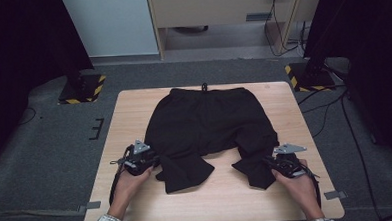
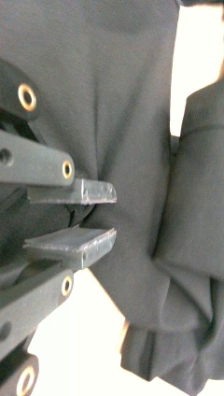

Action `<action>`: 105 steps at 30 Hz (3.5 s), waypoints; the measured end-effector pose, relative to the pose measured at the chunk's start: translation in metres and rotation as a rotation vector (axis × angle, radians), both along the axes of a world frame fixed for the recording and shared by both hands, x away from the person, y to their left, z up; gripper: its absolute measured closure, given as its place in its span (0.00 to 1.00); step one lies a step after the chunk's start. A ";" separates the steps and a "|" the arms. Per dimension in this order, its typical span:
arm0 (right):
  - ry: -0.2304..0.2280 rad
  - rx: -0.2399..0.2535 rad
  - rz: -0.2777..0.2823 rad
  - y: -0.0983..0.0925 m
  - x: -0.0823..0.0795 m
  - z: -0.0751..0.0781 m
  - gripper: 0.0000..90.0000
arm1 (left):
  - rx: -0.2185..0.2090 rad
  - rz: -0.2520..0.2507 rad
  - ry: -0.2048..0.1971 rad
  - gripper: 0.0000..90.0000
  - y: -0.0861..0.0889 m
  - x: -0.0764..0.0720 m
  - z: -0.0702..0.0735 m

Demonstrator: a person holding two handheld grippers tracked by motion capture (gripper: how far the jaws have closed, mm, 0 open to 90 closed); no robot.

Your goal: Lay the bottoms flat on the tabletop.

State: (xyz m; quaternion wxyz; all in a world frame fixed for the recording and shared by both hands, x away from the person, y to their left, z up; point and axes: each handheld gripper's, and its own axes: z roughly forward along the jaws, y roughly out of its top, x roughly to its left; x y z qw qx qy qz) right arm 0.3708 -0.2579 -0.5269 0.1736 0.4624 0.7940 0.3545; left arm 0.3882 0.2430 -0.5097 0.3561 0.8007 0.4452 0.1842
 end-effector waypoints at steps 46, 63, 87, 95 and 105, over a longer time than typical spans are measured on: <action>0.003 0.001 0.037 0.023 -0.003 -0.001 0.39 | 0.041 -0.142 -0.001 0.63 -0.107 -0.023 -0.018; 0.001 -0.003 0.033 0.020 -0.002 -0.003 0.39 | 0.015 -0.231 0.107 0.99 -0.077 -0.045 -0.009; -0.007 -0.001 0.039 0.019 -0.002 -0.004 0.39 | 0.051 -0.094 0.025 0.86 -0.067 -0.019 -0.011; -0.009 -0.015 0.033 0.015 -0.002 -0.003 0.39 | -0.024 -0.141 0.060 0.98 -0.038 -0.050 0.006; 0.029 -0.022 -0.024 -0.016 -0.015 -0.001 0.38 | -0.065 -0.134 0.067 0.72 -0.016 -0.071 0.011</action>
